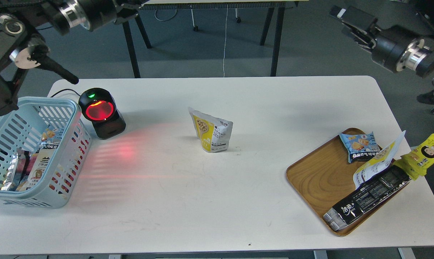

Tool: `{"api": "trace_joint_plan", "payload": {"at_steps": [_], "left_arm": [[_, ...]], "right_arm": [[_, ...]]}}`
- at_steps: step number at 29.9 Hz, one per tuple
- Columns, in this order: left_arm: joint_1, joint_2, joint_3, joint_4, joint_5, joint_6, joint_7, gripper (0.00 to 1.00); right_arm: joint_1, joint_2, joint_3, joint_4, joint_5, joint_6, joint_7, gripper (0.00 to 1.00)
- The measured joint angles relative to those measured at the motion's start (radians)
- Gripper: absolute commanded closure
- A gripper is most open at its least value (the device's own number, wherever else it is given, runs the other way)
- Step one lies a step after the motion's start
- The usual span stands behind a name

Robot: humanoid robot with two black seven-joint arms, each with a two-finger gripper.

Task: Scan snack and place in basket
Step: 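Reach the left gripper to the standing snack bag and grasp it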

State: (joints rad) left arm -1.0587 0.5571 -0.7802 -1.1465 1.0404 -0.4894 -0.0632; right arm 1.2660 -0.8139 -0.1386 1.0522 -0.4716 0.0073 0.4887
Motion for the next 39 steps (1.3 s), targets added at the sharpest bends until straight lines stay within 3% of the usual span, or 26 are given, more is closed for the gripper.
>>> {"api": "trace_joint_plan", "payload": {"at_steps": [7, 16, 20, 26, 33, 37, 39], "left_arm": [[0.006, -0.009, 0.067, -0.221, 0.5, 0.001, -0.037, 0.06], [-0.028, -0.054, 0.294, -0.249, 1.058, 0.001, -0.215, 0.09], [-0.056, -0.065, 0.419, -0.249, 1.134, 0.001, -0.251, 0.1], [-0.126, -0.069, 0.62, -0.226, 1.141, 0.002, -0.266, 0.1], [-0.134, -0.11, 0.652, -0.133, 1.141, 0.049, -0.263, 0.11], [-0.133, -0.116, 0.653, -0.104, 1.141, 0.055, -0.262, 0.35], [-0.13, -0.126, 0.655, -0.083, 1.141, 0.056, -0.262, 0.41]], "right_arm": [[-0.145, 0.013, 0.102, -0.116, 0.373, 0.125, 0.0, 0.06], [-0.326, 0.177, 0.343, -0.412, 0.803, 0.334, 0.0, 0.06], [-0.371, 0.243, 0.507, -0.441, 0.83, 0.348, 0.0, 0.05], [-0.384, 0.28, 0.602, -0.44, 0.828, 0.349, 0.0, 0.05], [-0.383, 0.281, 0.608, -0.424, 0.823, 0.35, 0.0, 0.05], [-0.386, 0.273, 0.609, -0.407, 0.823, 0.35, 0.0, 0.05], [-0.386, 0.273, 0.616, -0.402, 0.822, 0.35, 0.0, 0.05]]}}
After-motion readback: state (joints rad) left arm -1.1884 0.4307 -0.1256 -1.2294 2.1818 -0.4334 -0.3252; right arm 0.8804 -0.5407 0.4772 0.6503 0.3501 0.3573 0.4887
